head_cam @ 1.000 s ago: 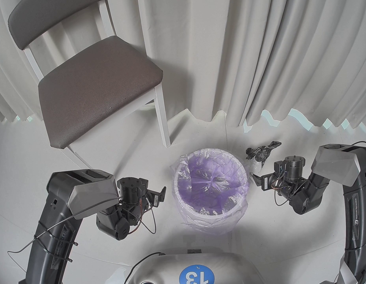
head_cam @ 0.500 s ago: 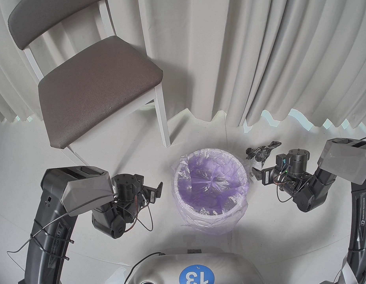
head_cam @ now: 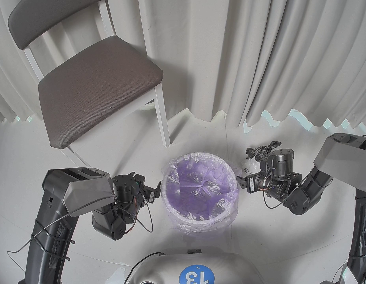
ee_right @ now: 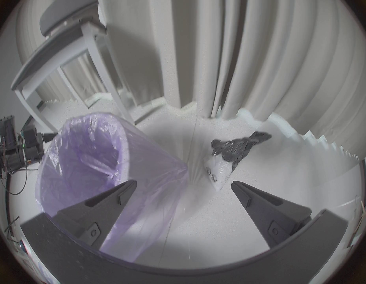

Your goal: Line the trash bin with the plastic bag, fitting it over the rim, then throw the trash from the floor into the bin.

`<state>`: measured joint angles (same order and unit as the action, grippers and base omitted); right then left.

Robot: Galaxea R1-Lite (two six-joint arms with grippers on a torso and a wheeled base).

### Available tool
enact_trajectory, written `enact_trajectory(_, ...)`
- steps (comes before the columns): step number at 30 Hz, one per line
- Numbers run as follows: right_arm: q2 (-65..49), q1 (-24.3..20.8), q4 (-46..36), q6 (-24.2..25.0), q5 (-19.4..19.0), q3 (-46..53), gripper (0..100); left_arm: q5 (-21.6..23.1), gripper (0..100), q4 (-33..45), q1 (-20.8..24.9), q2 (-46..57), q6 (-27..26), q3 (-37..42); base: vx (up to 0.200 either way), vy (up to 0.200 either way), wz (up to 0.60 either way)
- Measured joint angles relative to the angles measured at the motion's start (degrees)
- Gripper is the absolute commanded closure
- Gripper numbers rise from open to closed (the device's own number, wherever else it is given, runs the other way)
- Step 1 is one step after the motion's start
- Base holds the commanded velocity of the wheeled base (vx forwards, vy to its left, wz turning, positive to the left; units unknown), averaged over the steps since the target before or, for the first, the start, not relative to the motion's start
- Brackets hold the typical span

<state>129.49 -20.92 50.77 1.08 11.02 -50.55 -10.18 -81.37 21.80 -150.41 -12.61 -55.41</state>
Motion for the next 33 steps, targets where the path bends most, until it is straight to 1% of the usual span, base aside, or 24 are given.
enact_trajectory(7, -3.6, -3.3, -10.6, 0.2, 2.5, -4.7, 0, -0.1, 0, -0.5, 0.6, -0.2, -0.7, 0.0, 0.000, 0.000, 0.00)
enact_trajectory(12, -5.1, -7.5, -16.0, 0.2, 3.4, -6.0, 0, -0.1, 0, -0.5, 0.6, -0.4, -1.4, 0.0, 0.000, 0.000, 0.00)
enact_trajectory(16, -5.1, -10.0, -21.2, -1.0, 4.1, -7.4, 0, -0.1, 0, -0.6, 0.4, -0.8, -2.4, -0.1, 0.000, 0.000, 0.00)
enact_trajectory(20, -4.1, -11.6, -25.1, -3.6, 4.8, -10.8, 0, -0.4, 0, -0.8, 0.3, -1.5, -3.4, -0.3, 0.000, 0.000, 0.00)
enact_trajectory(25, -1.3, -12.8, -26.1, -7.9, 5.0, -14.7, 0, -0.9, 0, -0.8, 0.2, -2.3, -4.0, -0.5, 0.000, 0.000, 0.00)
enact_trajectory(28, -0.1, -13.2, -26.3, -9.9, 5.1, -15.1, 0, -0.9, 0, -1.2, 0.2, -2.6, -4.3, -0.6, 0.000, 0.000, 0.00)
enact_trajectory(31, 1.1, -13.3, -25.1, -14.4, 5.0, -14.8, 0, -1.0, 0, -1.8, 0.1, -3.0, -5.0, -0.7, 0.000, 0.000, 0.00)
enact_trajectory(33, 1.6, -13.2, -22.9, -16.8, 4.8, -14.2, 0, -1.0, 0, -2.6, 0.1, -3.3, -5.9, -0.8, 0.000, 0.000, 0.00)
